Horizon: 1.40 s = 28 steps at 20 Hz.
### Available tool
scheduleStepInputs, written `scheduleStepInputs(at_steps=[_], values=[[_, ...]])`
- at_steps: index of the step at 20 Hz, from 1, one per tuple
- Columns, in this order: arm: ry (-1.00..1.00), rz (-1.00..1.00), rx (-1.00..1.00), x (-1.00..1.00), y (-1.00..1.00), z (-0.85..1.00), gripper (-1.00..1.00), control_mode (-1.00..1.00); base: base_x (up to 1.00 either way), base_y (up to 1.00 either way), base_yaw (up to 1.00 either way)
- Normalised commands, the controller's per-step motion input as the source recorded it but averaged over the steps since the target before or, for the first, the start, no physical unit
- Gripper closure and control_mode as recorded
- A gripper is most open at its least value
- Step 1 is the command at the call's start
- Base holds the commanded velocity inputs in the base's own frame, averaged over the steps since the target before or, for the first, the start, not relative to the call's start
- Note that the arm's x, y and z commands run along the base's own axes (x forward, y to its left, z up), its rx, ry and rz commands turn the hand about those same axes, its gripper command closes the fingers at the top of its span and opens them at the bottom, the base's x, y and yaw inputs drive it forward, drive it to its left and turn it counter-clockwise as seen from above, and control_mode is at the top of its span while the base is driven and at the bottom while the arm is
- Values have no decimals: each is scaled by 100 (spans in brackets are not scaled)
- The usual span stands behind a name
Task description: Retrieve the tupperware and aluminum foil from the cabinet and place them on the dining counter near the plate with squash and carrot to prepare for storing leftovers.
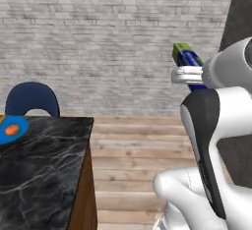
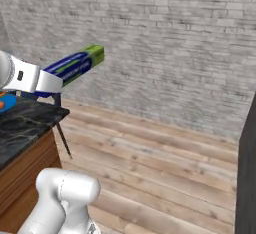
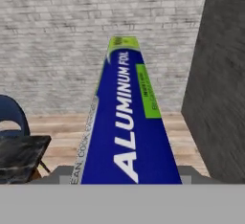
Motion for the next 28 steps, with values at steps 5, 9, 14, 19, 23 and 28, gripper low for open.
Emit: scheduleStepInputs(at_steps=[5,9,14,19,23,28], values=[[0,0,0,0,0,0,100,100,100,-56,24],[0,0,0,0,0,0,100,100,100,-39,41],[0,0,0,0,0,0,100,100,100,-41,44],[0,0,0,0,0,0,100,100,100,-33,48],[0,0,0,0,0,0,100,100,100,-7,59],[0,0,0,0,0,0,100,100,100,0,66]])
